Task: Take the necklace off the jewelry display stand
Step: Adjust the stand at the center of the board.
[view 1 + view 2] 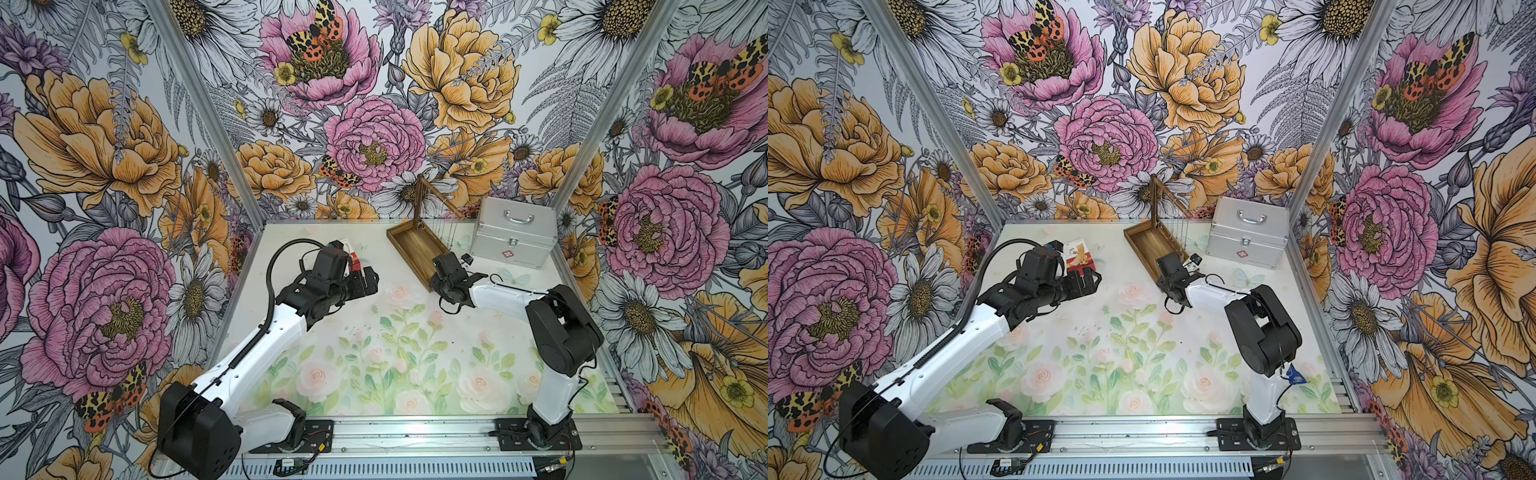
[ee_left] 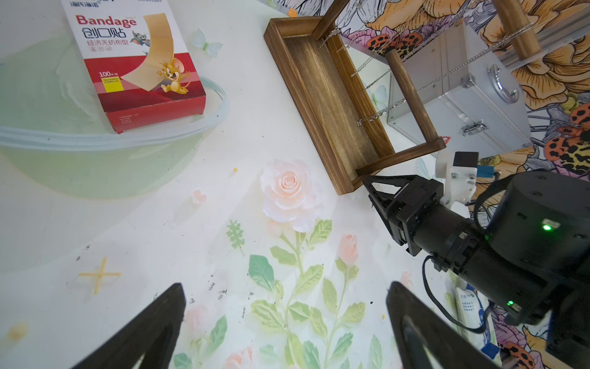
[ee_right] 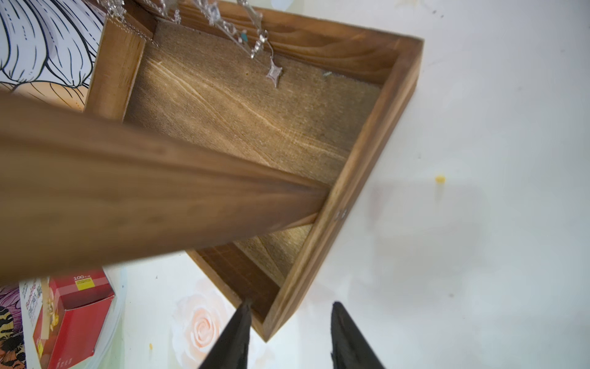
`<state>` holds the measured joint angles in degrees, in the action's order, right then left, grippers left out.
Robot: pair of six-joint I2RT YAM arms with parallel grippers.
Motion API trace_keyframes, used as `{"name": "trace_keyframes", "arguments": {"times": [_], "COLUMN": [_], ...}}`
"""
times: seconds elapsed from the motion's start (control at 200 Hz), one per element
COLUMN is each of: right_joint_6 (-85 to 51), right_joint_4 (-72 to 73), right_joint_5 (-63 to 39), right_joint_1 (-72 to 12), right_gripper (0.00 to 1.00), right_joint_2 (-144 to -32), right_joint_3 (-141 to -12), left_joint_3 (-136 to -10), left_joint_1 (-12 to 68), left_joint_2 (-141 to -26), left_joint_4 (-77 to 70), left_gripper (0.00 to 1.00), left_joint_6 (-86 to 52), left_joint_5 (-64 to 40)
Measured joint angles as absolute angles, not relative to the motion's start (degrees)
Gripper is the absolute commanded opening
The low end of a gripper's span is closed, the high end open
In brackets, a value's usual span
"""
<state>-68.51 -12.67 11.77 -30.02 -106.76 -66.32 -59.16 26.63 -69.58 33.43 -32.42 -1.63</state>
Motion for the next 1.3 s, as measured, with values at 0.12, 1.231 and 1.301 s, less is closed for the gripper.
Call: {"name": "trace_keyframes", "arguments": {"times": [0.12,1.231,1.301], "right_joint_6": [-68.4,-61.7,-60.3], "right_joint_4": [-12.6,-10.9,-10.9], "right_joint_5": [12.0,11.7,11.2], "right_joint_1": [-29.9,-26.9,-26.6], "right_gripper": [0.40,0.20,0.20], "right_joint_2": [-108.5,-111.2,-111.2], "right_joint_3": [-67.5,-68.5,-68.5], "left_joint_3": [-59.2,-59.2,-59.2], "left_joint_1": [26.6,22.7,22.5], "left_joint_2": [-69.6,-70.3,-70.4], "left_joint_4": [33.7,33.7,33.7], "left_gripper": [0.99,0.99,0.99], "left_joint_6": [-32.4,-32.6,-32.6], "left_joint_5": [-1.6,-1.7,-1.7]}}
